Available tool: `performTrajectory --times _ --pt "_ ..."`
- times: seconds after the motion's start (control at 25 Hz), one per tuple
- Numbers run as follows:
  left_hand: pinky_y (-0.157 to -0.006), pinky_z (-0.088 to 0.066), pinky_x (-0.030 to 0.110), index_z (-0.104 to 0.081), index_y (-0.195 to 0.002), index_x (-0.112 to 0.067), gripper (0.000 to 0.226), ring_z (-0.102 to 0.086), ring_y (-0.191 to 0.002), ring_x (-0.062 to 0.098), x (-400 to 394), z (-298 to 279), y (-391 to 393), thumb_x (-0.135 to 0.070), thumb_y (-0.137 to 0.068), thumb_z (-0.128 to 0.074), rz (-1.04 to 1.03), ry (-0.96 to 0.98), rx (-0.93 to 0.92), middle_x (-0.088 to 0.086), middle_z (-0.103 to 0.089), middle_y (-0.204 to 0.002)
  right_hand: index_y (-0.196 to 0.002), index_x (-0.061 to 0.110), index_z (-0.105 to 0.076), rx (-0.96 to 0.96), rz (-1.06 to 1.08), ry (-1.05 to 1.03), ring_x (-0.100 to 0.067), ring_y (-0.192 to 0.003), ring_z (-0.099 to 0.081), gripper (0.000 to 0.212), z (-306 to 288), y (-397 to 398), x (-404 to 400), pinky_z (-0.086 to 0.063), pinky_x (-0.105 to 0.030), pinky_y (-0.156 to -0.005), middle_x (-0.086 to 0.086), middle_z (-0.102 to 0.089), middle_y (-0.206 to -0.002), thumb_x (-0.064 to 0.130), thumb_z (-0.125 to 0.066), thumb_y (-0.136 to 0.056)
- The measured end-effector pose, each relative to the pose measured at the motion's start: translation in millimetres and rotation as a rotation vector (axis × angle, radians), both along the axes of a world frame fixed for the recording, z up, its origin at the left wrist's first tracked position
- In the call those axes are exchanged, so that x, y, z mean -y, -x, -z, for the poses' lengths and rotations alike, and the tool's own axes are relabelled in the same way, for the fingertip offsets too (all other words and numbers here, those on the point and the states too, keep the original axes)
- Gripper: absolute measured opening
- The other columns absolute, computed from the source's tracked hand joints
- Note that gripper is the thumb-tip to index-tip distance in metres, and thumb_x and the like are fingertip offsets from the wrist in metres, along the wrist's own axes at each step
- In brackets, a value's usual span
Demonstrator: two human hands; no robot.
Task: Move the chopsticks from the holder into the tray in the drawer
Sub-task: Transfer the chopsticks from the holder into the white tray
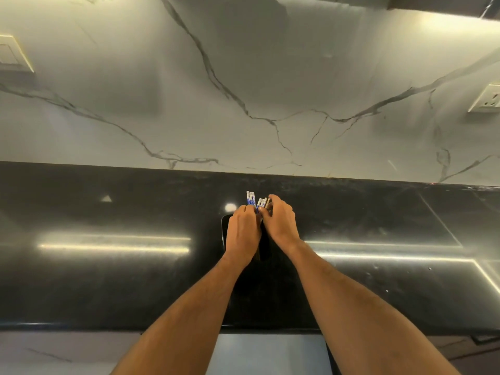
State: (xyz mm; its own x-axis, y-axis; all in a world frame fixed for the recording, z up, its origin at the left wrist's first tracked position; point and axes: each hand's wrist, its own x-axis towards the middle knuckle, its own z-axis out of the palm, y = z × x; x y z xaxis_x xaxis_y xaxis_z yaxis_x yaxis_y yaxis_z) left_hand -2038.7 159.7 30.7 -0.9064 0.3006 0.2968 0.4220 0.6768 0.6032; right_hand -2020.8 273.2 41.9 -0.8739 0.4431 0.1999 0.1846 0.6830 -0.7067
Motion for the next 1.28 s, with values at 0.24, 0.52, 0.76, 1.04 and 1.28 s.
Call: performTrajectory --times 0.24,0.52,0.76,1.04,1.28 --pt "-0.082 -0.058 0.031 -0.063 -0.113 -0.009 0.015 -0.062 -0.088 0.014 -1.2 6.5 3.2 -0.014 -0.099 -0.062 0.02 -0.054 0.031 0.007 -0.065 -0.109 -0.119 0.009 -0.068 -0.059 0.064 0.209 0.0 -0.075 -0.064 0.034 1.1 13.3 3.8 -0.059 -0.022 -0.08 0.01 -0.066 -0.088 0.008 -0.079 -0.087" --pt "-0.087 -0.059 0.034 -0.063 -0.119 -0.01 0.023 -0.065 -0.093 0.014 1.9 6.2 -3.0 -0.02 -0.099 -0.065 0.037 -0.087 0.055 0.006 -0.066 -0.113 -0.104 0.012 -0.075 -0.04 0.107 0.371 -0.013 -0.088 -0.074 0.025 -5.6 12.2 -0.3 -0.063 -0.034 -0.083 -0.003 -0.075 -0.096 0.004 -0.082 -0.082" --pt "-0.086 -0.061 0.034 -0.061 -0.121 -0.01 0.027 -0.071 -0.093 0.015 4.6 -2.9 -6.9 -0.016 -0.096 -0.068 0.03 -0.144 0.157 0.005 -0.072 -0.109 -0.101 0.013 -0.076 -0.095 0.098 0.445 -0.014 -0.084 -0.077 0.026 -16.5 5.8 0.3 -0.065 -0.038 -0.08 -0.005 -0.078 -0.093 0.001 -0.084 -0.079" --pt "-0.064 -0.048 0.017 -0.06 -0.081 -0.024 0.02 -0.065 -0.066 0.002 5.1 -37.1 -11.1 -0.022 -0.101 -0.062 0.092 -0.435 0.285 -0.003 -0.07 -0.074 -0.103 0.014 -0.076 -0.307 0.052 0.482 -0.007 -0.08 -0.077 0.03 -64.6 -8.7 6.8 -0.064 -0.03 -0.076 0.001 -0.079 -0.088 -0.001 -0.083 -0.078" --pt "-0.066 -0.057 0.024 -0.069 -0.086 -0.024 0.018 -0.067 -0.066 0.007 9.5 -86.6 -28.7 -0.016 -0.101 -0.062 0.09 -0.687 0.255 -0.001 -0.072 -0.073 -0.096 0.017 -0.077 -0.477 -0.022 0.668 -0.016 -0.085 -0.078 0.028 -117.4 -38.8 14.3 -0.063 -0.029 -0.079 -0.001 -0.081 -0.088 0.001 -0.086 -0.075"
